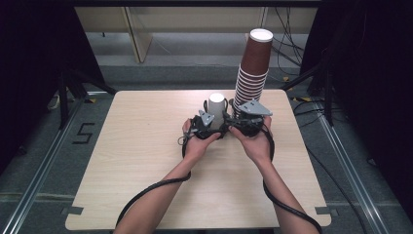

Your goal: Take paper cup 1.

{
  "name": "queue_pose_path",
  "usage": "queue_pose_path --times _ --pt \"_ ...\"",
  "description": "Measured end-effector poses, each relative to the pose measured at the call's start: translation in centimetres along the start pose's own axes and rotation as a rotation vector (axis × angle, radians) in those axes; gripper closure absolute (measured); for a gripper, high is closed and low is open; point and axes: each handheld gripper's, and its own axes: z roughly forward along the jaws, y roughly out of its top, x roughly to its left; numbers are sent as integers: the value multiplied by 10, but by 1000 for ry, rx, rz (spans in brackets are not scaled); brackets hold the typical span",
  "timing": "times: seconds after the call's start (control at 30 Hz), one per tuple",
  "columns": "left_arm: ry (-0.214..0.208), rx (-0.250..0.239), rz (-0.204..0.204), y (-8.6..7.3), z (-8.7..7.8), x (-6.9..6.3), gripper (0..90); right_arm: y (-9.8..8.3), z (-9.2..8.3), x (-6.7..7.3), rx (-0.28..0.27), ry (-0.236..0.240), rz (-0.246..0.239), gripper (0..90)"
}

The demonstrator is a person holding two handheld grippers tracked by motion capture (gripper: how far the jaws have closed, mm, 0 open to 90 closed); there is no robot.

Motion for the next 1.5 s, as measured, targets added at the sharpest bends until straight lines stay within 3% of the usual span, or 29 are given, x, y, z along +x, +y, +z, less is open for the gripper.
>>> queue_pose_path --times 0.03,0.17,0.2,0.27,0.33,0.4,0.5,0.87,1.13,1.37,1.4,1.5 --pt "3 -1 1 0 1 2 128 3 4 2 -3 6 15 308" --pt "-3 4 1 2 2 5 136 7 15 3 0 15 0 309" --pt "-8 -4 -14 2 4 4 138 8 17 4 11 24 10 309" --pt "-12 14 11 3 4 5 139 9 21 5 13 25 5 309" --pt "-16 14 0 2 7 6 141 9 26 7 3 31 5 309" --pt "-21 17 -7 2 8 7 139 10 27 9 17 21 22 310" --pt "-35 12 -12 4 10 8 141 10 30 8 33 38 10 310" --pt "-43 11 -21 7 12 8 172 14 41 5 34 30 8 327" --pt "-56 7 -17 6 14 10 201 22 53 4 94 18 75 339" --pt "-55 4 -18 5 13 9 202 26 61 3 120 11 73 354" --pt "-58 4 -18 5 13 10 202 26 63 4 127 14 95 354" --pt "-58 6 -10 5 13 10 203 27 67 2 140 21 71 354"
